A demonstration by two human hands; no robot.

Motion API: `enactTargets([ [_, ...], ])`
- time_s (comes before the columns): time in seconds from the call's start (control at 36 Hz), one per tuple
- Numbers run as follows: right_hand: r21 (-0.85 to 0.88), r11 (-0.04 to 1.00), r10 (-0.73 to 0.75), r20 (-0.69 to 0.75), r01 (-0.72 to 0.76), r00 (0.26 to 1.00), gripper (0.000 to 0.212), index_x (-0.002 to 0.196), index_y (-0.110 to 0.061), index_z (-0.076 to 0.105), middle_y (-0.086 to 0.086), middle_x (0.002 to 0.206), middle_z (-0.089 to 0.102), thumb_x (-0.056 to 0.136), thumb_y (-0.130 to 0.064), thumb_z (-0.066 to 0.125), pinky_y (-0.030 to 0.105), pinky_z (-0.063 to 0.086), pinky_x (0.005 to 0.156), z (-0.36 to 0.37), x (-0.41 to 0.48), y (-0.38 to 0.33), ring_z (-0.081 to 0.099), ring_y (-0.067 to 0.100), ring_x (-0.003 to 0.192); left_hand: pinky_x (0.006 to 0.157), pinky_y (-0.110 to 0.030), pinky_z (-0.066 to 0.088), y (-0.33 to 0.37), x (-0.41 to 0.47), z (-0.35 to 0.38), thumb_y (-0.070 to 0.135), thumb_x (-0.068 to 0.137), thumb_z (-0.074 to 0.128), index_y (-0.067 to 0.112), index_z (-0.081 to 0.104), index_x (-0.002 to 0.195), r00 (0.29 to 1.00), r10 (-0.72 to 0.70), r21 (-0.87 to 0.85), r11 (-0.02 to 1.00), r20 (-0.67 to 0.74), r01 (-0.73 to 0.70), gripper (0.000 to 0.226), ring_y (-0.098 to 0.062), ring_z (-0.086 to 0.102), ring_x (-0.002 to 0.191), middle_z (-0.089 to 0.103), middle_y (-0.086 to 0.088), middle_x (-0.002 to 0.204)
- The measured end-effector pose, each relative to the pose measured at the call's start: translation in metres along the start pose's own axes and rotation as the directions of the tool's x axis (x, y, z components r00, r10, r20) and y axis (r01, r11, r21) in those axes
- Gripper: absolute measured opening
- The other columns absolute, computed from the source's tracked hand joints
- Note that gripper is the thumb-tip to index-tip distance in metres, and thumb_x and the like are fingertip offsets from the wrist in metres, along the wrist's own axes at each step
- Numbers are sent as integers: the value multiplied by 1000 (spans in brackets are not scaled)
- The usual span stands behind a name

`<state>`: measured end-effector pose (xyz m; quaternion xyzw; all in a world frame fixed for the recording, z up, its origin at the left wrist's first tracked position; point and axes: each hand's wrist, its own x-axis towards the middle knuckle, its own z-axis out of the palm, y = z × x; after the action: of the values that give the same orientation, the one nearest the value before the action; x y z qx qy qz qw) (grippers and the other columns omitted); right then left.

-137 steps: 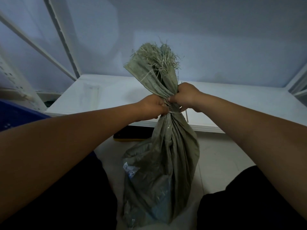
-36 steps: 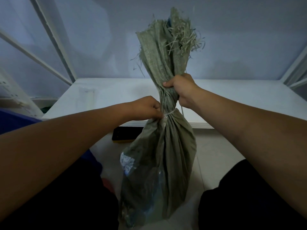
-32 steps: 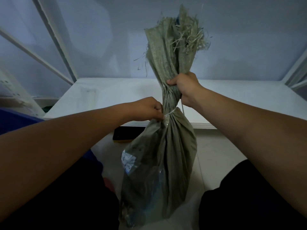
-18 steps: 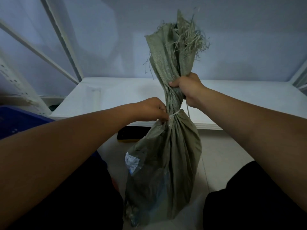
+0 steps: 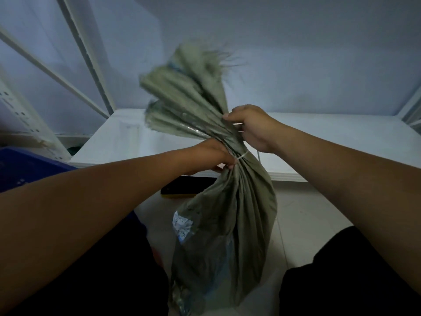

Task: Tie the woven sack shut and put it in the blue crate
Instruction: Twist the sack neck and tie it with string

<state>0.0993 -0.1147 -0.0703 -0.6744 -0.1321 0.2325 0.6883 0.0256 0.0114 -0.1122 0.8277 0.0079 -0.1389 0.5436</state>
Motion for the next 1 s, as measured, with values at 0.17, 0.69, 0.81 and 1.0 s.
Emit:
enactTargets([
  [0.17,-177,984,9,-125,-31,992,32,107,-6,51,14,107,49,80,9,58,36,56,84,-12,7,3,55,24,93,72,-27,58,0,3,-2,0,89,60,11,60,66,994,-76,-129,990,-81,65,26,-13,56,65,59,1,59],
  [0.69,-697,653,416,2,-297,909,13,96,-13,65,4,95,67,92,-10,53,31,48,71,-32,-1,30,62,18,85,84,-38,56,-7,10,-15,10,86,63,12,58,58,969,-47,-125,992,-244,17,29,-18,54,68,55,-7,66],
  [0.81,-661,686,414,10,-305,910,19,106,-9,67,3,98,67,95,-20,56,32,49,73,-35,1,29,63,18,85,79,-31,54,-7,8,-18,10,90,64,9,61,64,967,-39,-147,989,-252,2,26,-15,56,67,58,-7,68],
  [1.0,-578,746,416,17,-331,909,42,122,-12,64,9,118,67,99,-46,54,34,52,72,-40,2,26,65,23,95,90,-38,55,-6,6,-20,19,96,63,8,65,75,961,-49,-176,984,-273,0,25,-21,61,82,64,-14,87],
])
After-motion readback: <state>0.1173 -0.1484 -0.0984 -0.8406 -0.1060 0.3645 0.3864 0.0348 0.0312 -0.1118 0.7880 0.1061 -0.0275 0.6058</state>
